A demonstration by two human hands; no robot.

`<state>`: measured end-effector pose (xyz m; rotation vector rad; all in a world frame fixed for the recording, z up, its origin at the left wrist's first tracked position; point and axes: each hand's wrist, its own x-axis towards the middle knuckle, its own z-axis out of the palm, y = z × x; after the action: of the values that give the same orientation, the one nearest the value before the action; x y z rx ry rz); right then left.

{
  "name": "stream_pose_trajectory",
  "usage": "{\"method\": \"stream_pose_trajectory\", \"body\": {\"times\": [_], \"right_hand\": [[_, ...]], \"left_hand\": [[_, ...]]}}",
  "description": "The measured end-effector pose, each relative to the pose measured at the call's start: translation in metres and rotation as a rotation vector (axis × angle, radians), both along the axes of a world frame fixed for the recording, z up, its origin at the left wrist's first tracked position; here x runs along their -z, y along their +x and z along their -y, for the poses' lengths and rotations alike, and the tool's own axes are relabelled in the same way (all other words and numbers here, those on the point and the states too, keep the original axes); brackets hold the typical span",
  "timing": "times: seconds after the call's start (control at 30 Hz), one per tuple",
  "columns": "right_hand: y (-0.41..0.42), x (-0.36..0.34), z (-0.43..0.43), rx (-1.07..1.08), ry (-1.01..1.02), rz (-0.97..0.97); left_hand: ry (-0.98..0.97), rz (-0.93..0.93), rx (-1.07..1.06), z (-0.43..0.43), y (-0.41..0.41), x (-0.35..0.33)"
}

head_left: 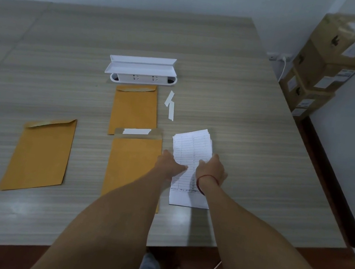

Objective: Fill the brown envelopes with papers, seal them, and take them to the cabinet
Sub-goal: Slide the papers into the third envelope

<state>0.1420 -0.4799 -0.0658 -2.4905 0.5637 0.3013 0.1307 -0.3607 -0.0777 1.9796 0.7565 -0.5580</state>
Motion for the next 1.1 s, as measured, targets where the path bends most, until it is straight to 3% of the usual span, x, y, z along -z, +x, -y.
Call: {"method": "stream_pose_trajectory", "body": {"times": [0.17, 0.27, 0.53, 0.73, 0.97, 1.1], "right_hand": [[-0.002, -0.004, 0.001, 0.083, 0.373, 0.054], [-0.002, -0.011, 0.005, 0.086, 0.486, 0.088], [0.004, -0.033, -0.029, 0.055, 0.667, -0.027], [0.013, -0.035, -0.069, -0.098, 0.683, -0.161], [0.027, -0.037, -0.109, -0.23, 0.664, -0.271], [0.04, -0.04, -0.116, -0.417, 0.495, -0.378]], "left_hand": [[-0.019, 0.052, -0.039, -0.005, 0.003, 0.013], [0.026, 0.152, -0.109, -0.003, 0.001, 0.01], [-0.144, 0.262, -0.295, -0.021, -0.003, -0.031], [-0.157, 0.302, -0.454, -0.069, -0.013, -0.043], [-0.149, 0.253, -0.425, -0.122, -0.005, -0.043], [-0.05, 0.294, -0.416, -0.145, 0.001, -0.041]]}}
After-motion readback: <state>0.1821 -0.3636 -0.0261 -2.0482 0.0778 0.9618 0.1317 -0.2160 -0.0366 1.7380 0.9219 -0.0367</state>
